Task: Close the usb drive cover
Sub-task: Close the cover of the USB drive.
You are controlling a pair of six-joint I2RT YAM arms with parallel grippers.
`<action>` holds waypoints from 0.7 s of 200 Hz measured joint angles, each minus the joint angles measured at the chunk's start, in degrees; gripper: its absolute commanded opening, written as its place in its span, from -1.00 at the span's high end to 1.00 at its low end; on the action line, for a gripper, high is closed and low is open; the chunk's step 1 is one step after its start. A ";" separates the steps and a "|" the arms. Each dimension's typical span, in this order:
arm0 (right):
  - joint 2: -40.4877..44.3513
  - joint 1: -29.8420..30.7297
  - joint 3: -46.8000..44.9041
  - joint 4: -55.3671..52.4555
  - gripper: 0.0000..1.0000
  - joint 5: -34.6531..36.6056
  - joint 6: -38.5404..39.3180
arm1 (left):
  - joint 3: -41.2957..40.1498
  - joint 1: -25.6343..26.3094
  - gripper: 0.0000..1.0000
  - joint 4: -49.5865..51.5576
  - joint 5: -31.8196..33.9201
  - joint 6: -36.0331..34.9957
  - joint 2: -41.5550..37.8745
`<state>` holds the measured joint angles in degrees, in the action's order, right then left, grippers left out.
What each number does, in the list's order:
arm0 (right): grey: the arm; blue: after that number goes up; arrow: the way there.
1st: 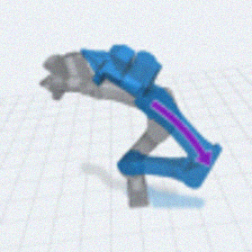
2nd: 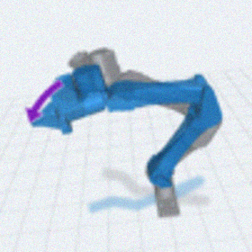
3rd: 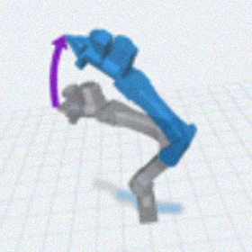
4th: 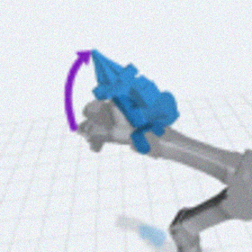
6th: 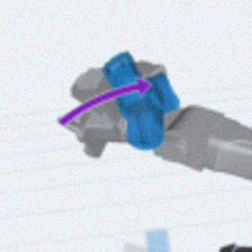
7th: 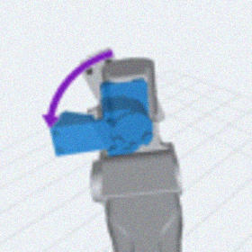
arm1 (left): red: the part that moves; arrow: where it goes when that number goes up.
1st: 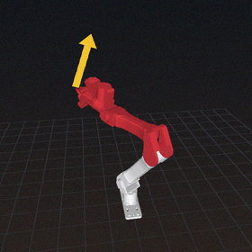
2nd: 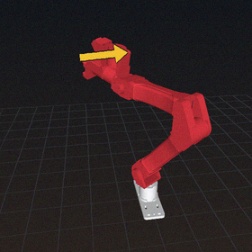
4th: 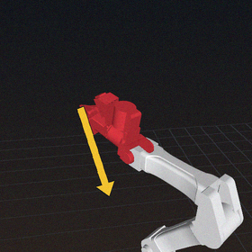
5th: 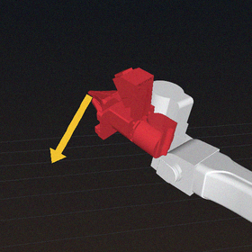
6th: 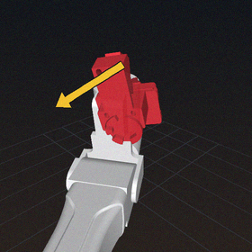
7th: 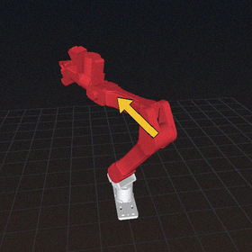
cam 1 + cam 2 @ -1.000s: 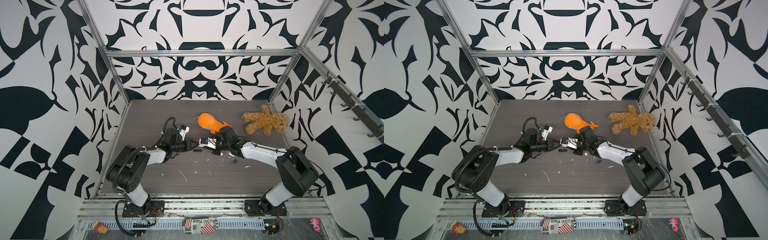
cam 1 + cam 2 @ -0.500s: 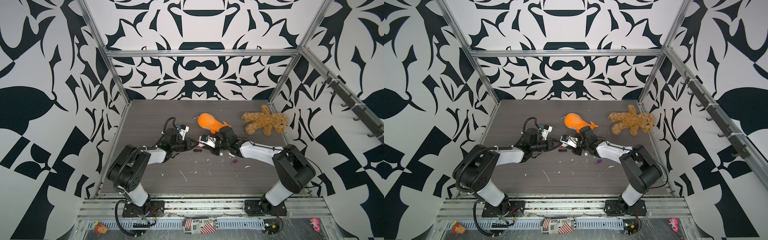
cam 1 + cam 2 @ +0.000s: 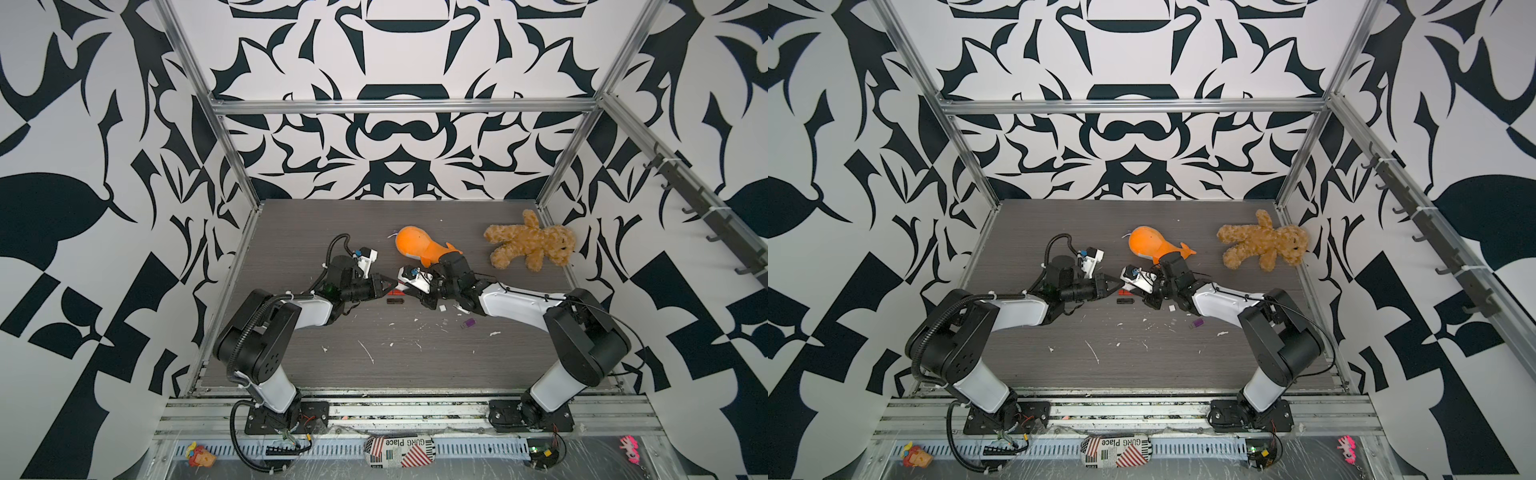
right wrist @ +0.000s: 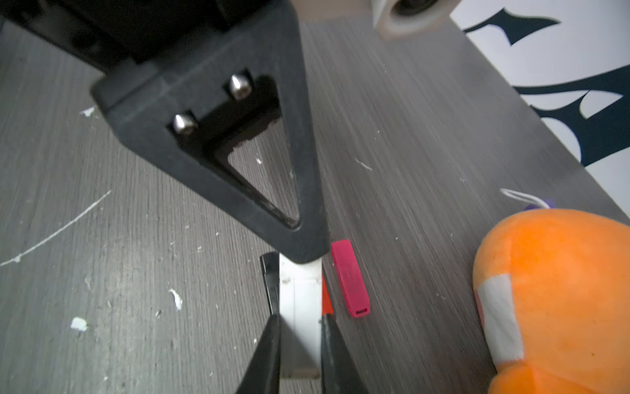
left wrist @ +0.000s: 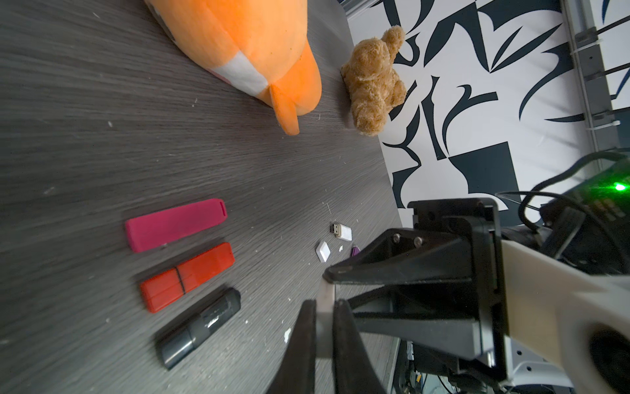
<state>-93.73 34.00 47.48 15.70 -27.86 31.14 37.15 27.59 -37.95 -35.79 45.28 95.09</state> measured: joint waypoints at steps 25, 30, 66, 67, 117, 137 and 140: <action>0.00 0.00 -2.08 4.72 0.89 -0.28 -0.22 | -0.04 -0.61 0.77 -0.50 -1.05 0.83 0.02; 0.02 0.00 -2.49 5.86 0.89 -0.37 -0.24 | -0.04 -0.81 0.76 -0.74 -1.40 1.03 0.02; 0.02 0.00 -3.61 8.59 0.89 -0.81 -0.20 | 0.00 -1.25 0.77 -0.74 -2.67 1.29 0.04; 0.02 0.00 -3.61 8.61 0.89 -0.81 -0.20 | 0.00 -1.25 0.77 -0.74 -2.67 1.29 0.04; -0.13 0.00 -3.30 7.85 0.89 -0.85 -0.28 | 0.15 -1.22 0.74 -0.70 -2.91 1.27 0.57; -0.74 0.00 -2.21 6.27 0.89 -0.94 -0.17 | 0.28 -1.22 0.69 -0.24 -2.60 1.03 0.61; -0.79 0.00 -2.05 6.10 0.89 -1.11 -0.13 | 0.35 -1.22 0.68 -0.02 -2.67 1.01 0.61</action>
<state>-94.52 34.00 45.43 21.80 -28.97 31.00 37.50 26.37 -37.98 -38.46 46.28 95.70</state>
